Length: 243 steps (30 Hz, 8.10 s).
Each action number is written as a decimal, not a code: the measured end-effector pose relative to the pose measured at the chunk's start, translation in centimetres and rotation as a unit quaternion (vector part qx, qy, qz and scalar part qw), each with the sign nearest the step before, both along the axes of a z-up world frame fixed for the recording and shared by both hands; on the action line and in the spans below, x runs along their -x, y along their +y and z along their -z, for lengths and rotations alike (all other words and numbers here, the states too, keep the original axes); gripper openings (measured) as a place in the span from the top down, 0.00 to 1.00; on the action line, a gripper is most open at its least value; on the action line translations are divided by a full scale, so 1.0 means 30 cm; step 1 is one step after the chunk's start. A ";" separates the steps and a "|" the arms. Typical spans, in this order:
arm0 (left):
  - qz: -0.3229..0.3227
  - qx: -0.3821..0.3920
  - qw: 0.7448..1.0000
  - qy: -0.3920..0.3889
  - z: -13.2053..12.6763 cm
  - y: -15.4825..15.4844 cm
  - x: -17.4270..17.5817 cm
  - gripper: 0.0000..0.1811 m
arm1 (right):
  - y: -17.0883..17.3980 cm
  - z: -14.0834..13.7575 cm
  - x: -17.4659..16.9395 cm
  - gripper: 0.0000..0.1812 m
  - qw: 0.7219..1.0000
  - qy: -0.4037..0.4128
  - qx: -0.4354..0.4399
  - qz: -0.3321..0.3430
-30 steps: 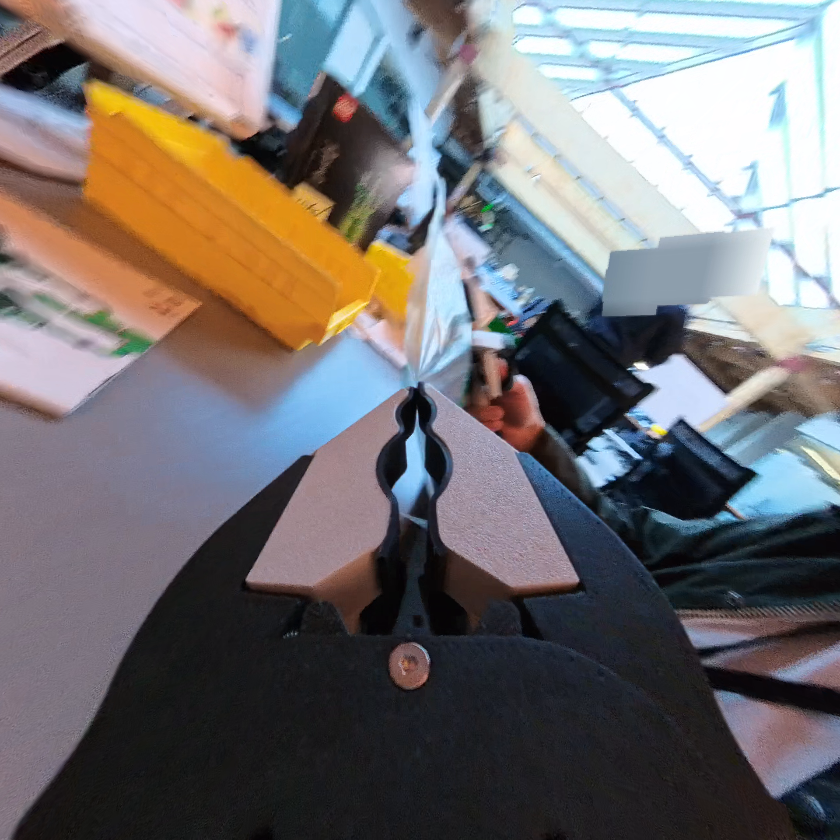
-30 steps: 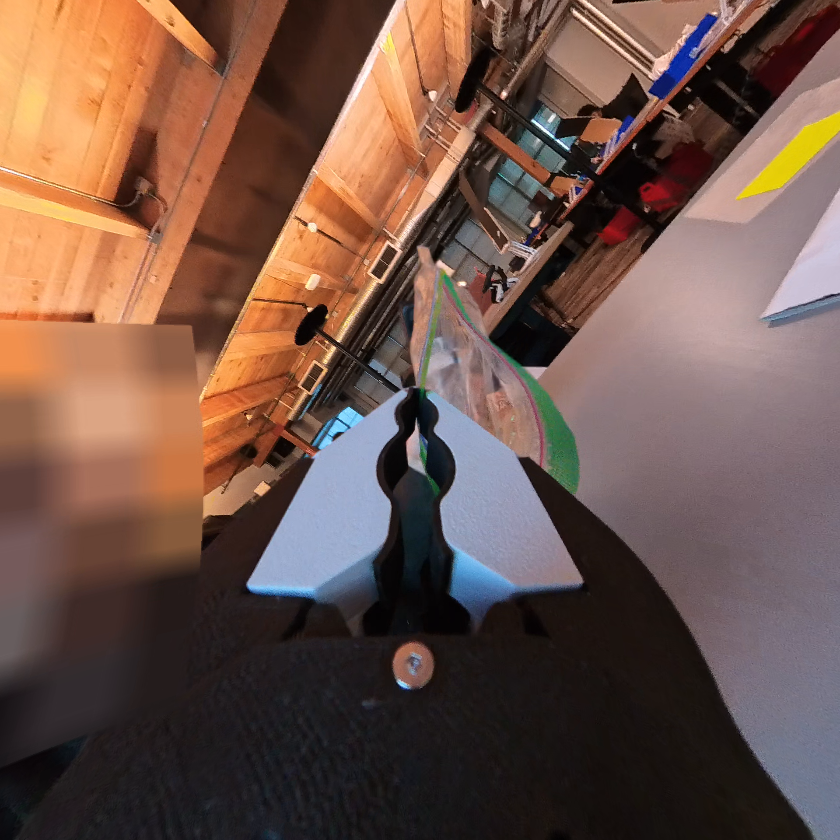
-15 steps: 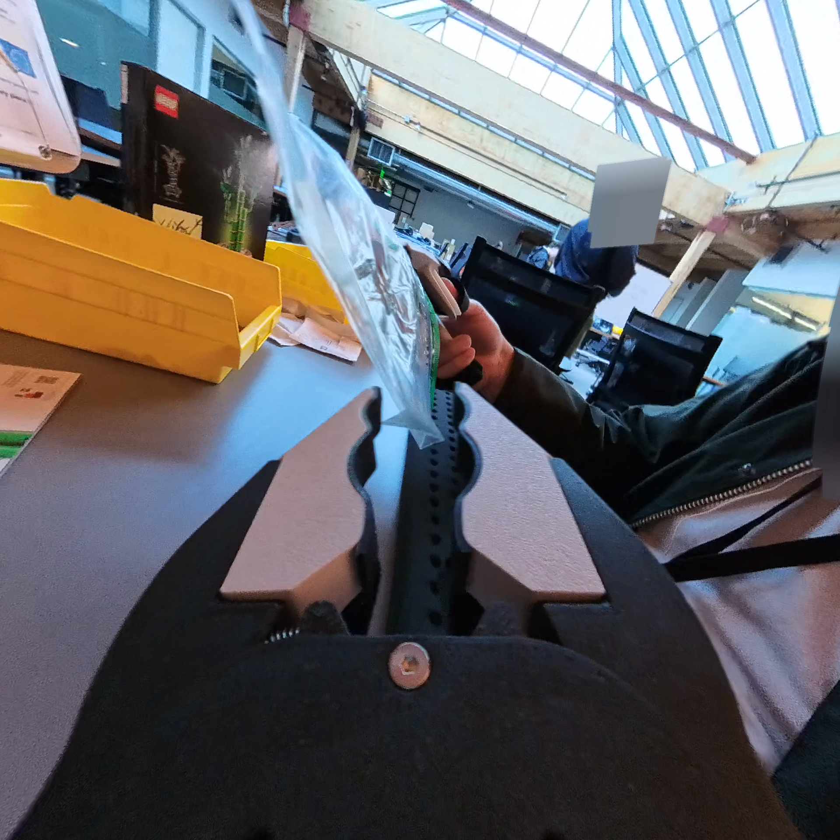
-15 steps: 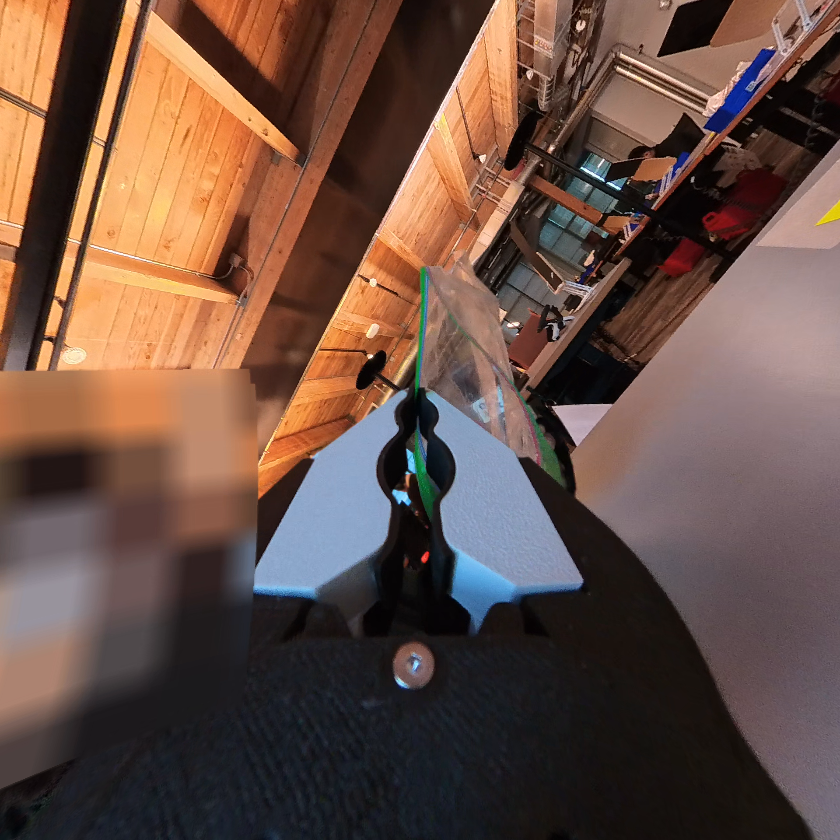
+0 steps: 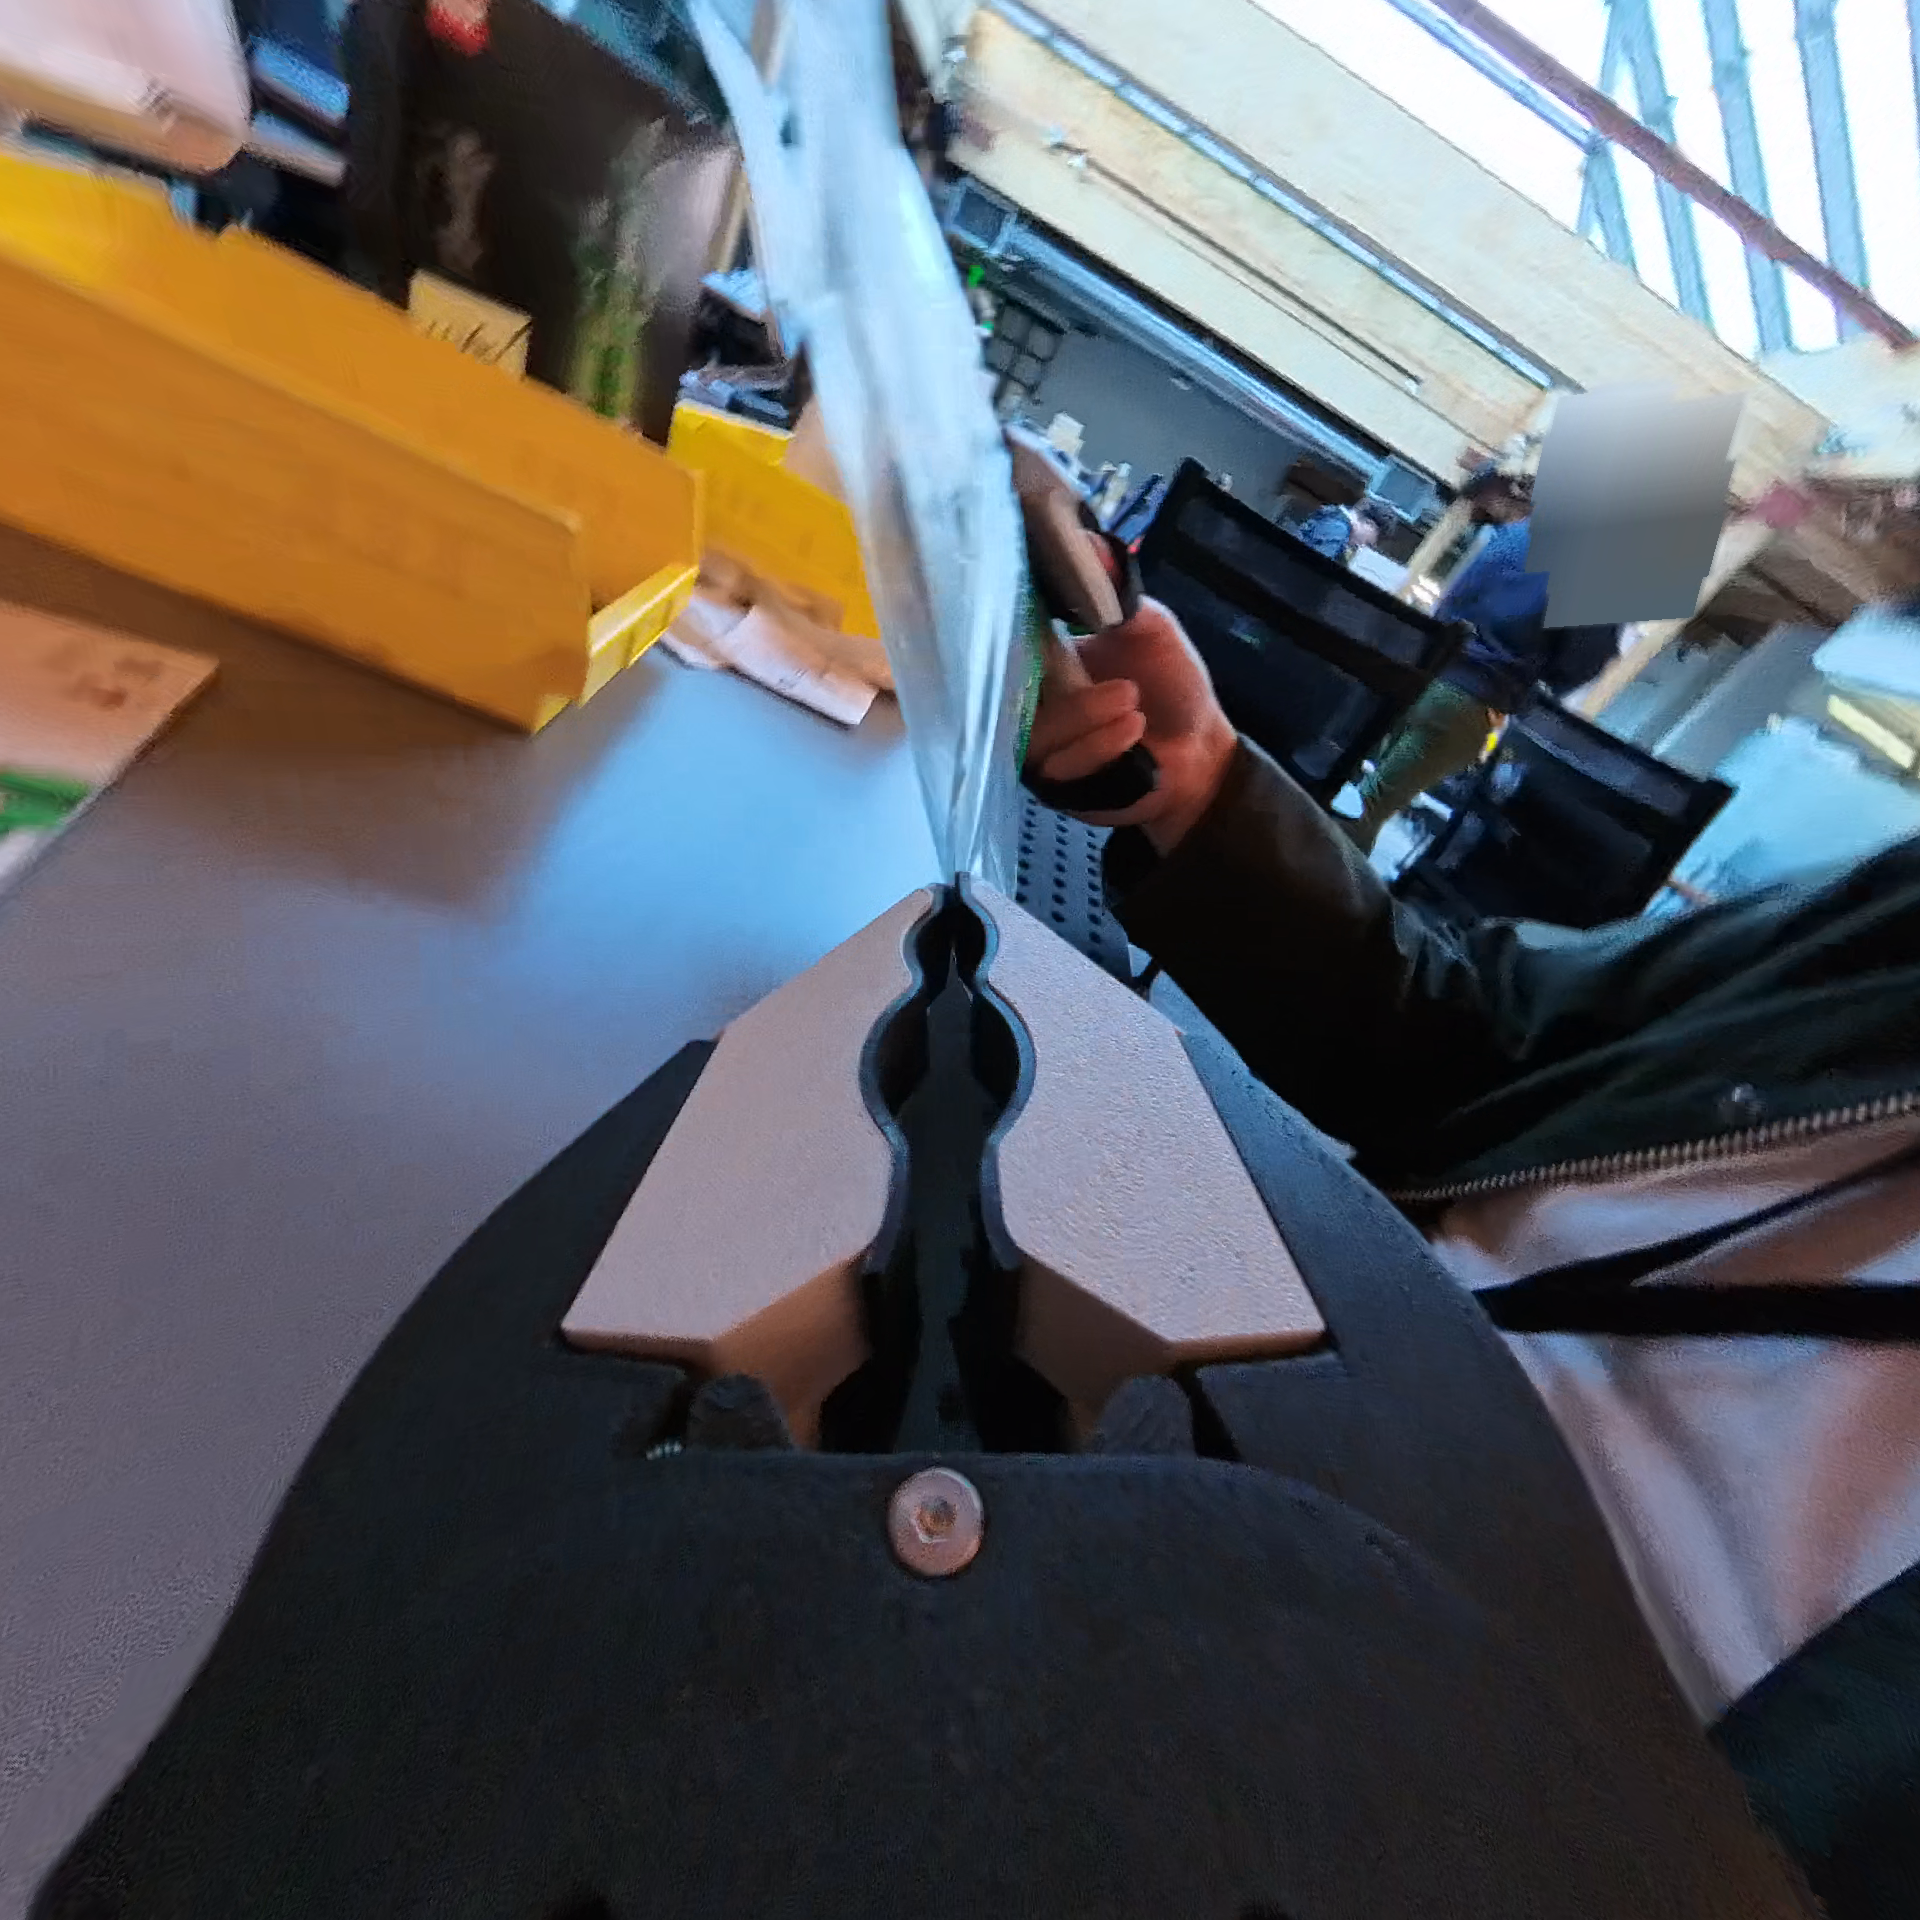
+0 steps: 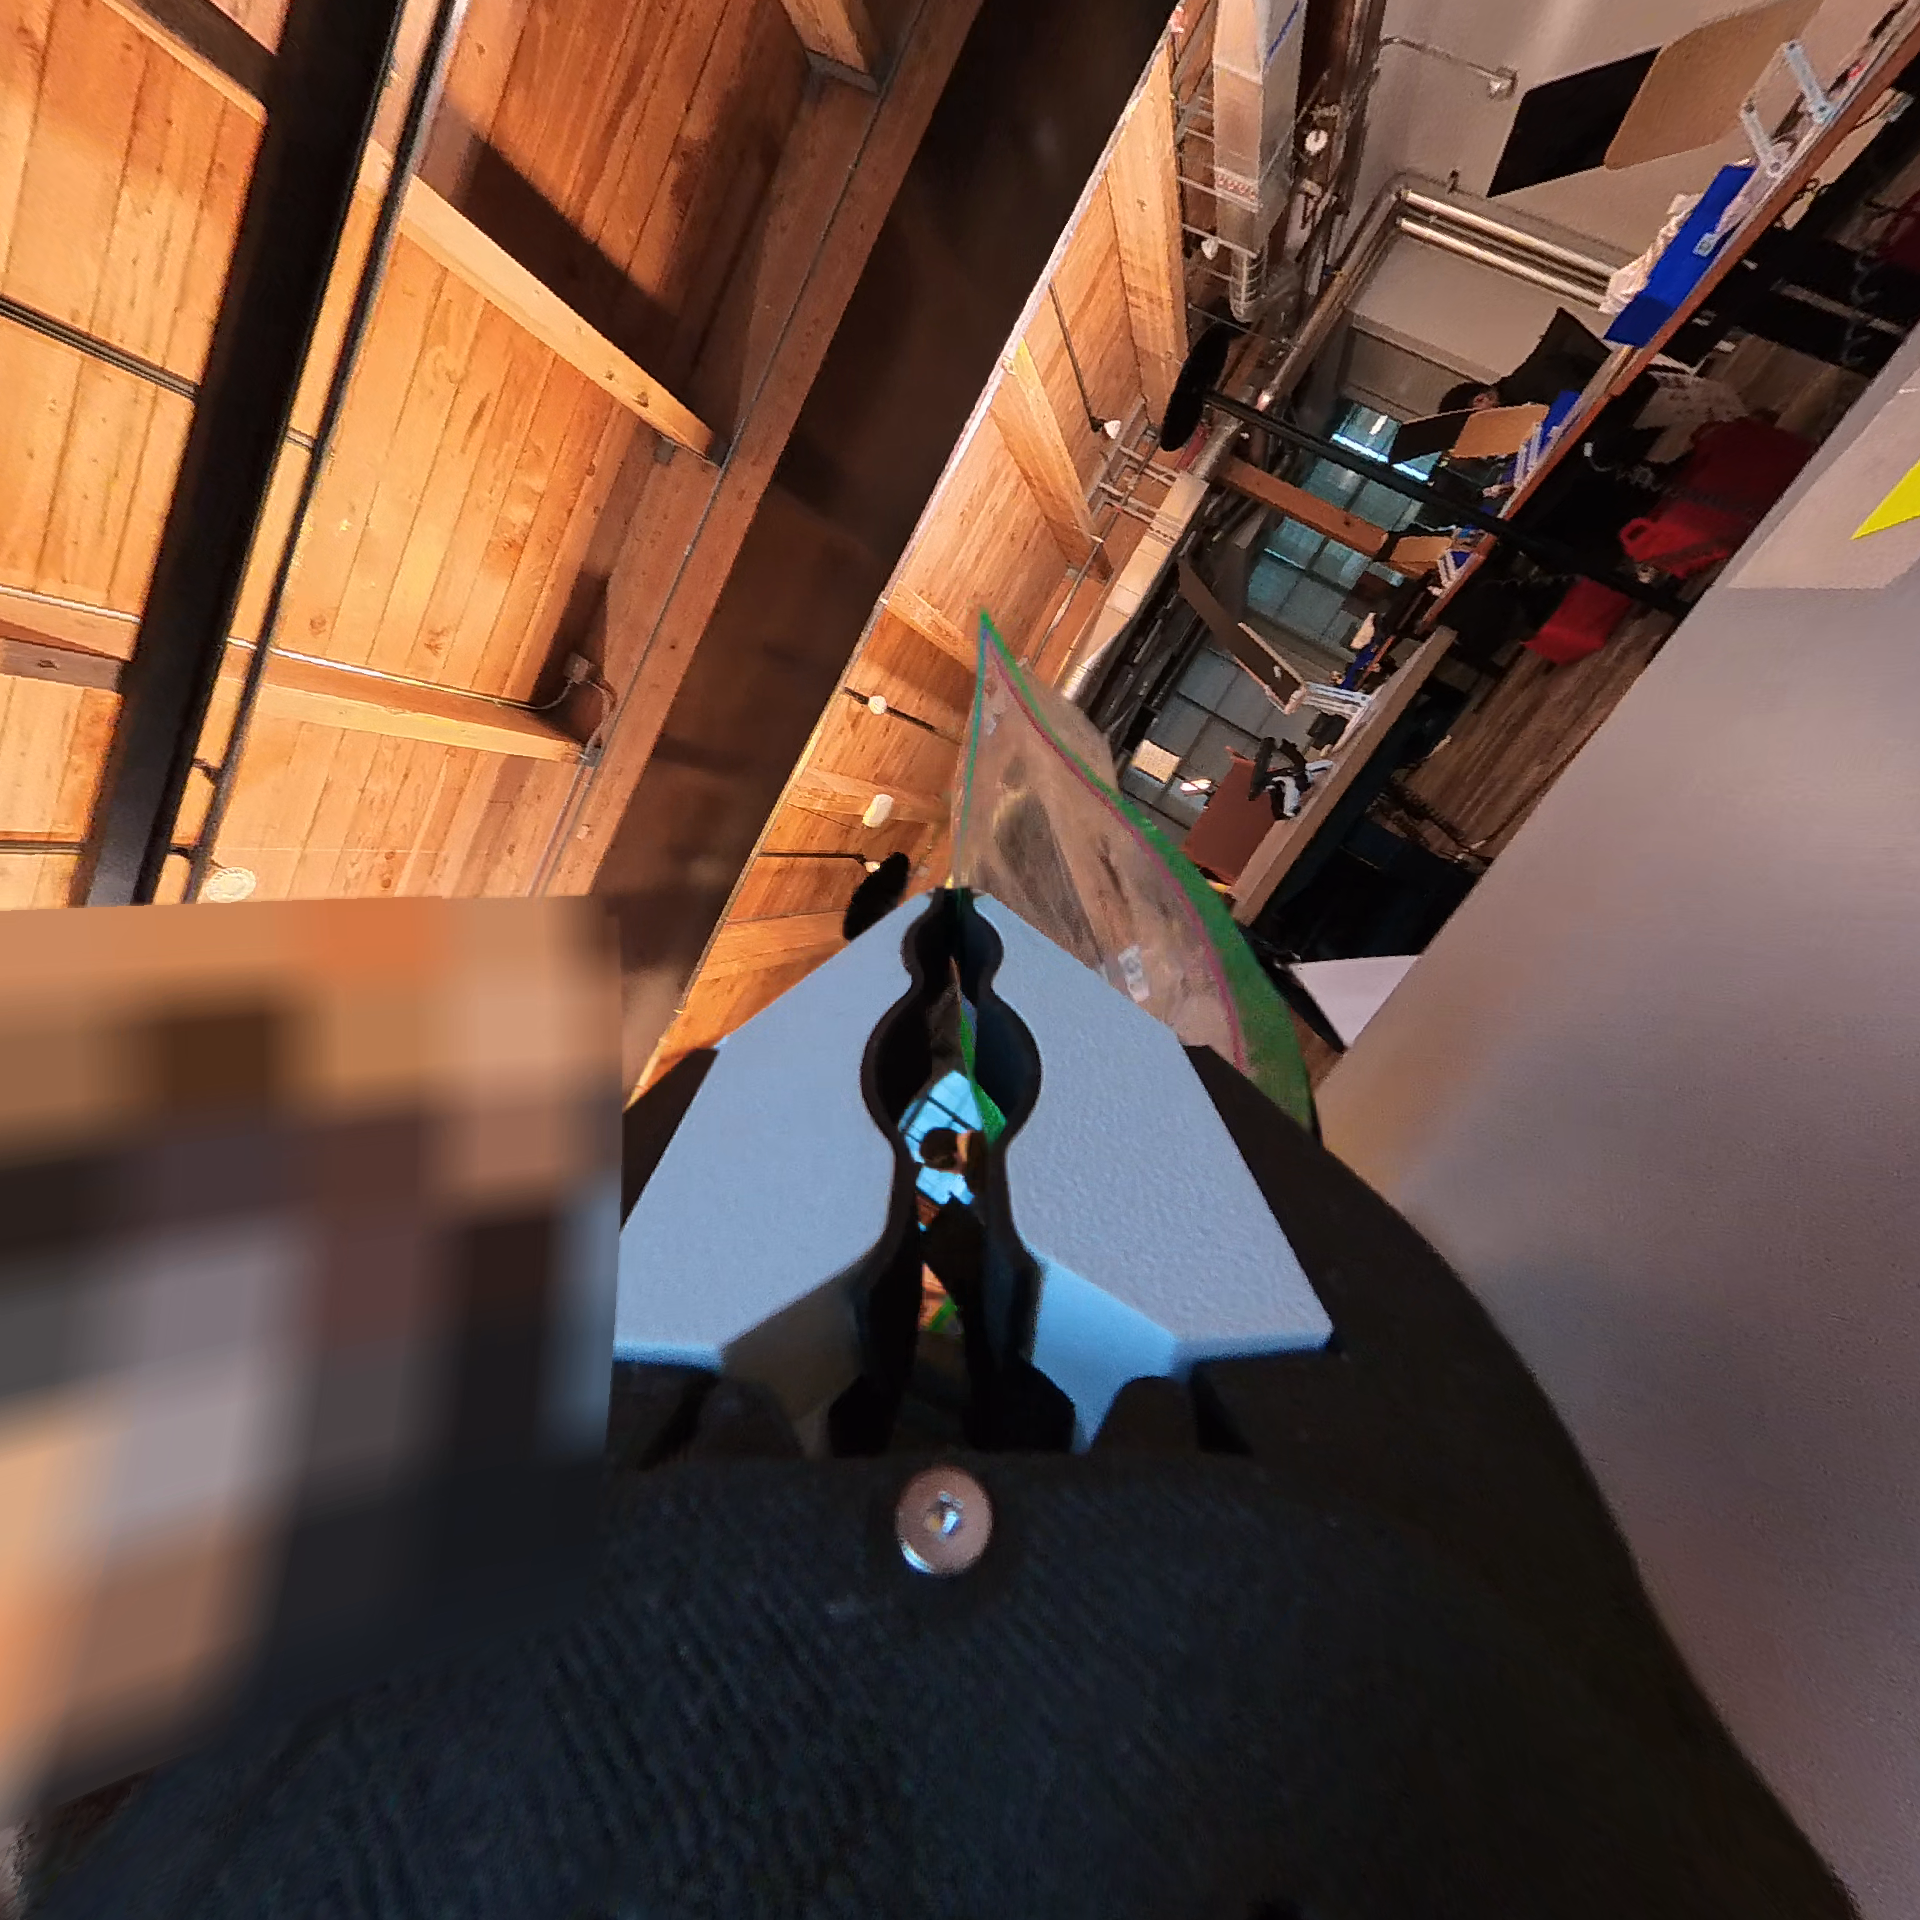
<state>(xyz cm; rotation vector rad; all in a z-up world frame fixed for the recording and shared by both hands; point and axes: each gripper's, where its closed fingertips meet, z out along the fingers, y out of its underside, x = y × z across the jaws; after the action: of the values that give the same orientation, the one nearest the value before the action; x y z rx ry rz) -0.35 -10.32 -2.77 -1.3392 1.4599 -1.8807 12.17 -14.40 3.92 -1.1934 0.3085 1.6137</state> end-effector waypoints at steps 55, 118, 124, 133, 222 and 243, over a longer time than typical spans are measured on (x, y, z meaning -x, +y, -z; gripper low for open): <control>-0.292 -0.345 0.887 0.095 0.012 0.002 -0.182 0.87 | 0.207 0.080 0.217 1.00 0.979 -0.080 0.047 0.180; -0.052 -0.204 0.974 0.084 -0.336 -0.004 -0.138 0.76 | -0.106 0.100 0.118 1.00 0.537 -0.806 -0.075 -0.237; 0.017 -0.425 0.905 0.006 -0.336 -0.199 -0.182 0.71 | -0.088 0.043 0.143 1.00 0.542 -0.795 -0.082 -0.261; 0.102 -0.515 0.848 0.076 -0.186 -0.197 -0.273 1.00 | -0.104 0.054 0.131 1.00 0.541 -0.792 -0.070 -0.274; 0.372 -0.452 0.775 0.238 0.051 0.008 -0.056 1.00 | -0.030 0.265 -0.629 0.66 0.779 -0.456 0.282 0.326; 0.330 -0.519 0.760 0.209 0.071 0.042 -0.065 1.00 | 0.021 0.434 -0.699 0.65 0.699 -0.533 0.424 0.218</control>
<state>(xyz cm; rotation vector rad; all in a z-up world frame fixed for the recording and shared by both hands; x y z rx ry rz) 1.60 -9.05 -4.89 -0.6830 2.8519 -0.6237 33.14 -13.78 -9.11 -2.3170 0.5239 0.0916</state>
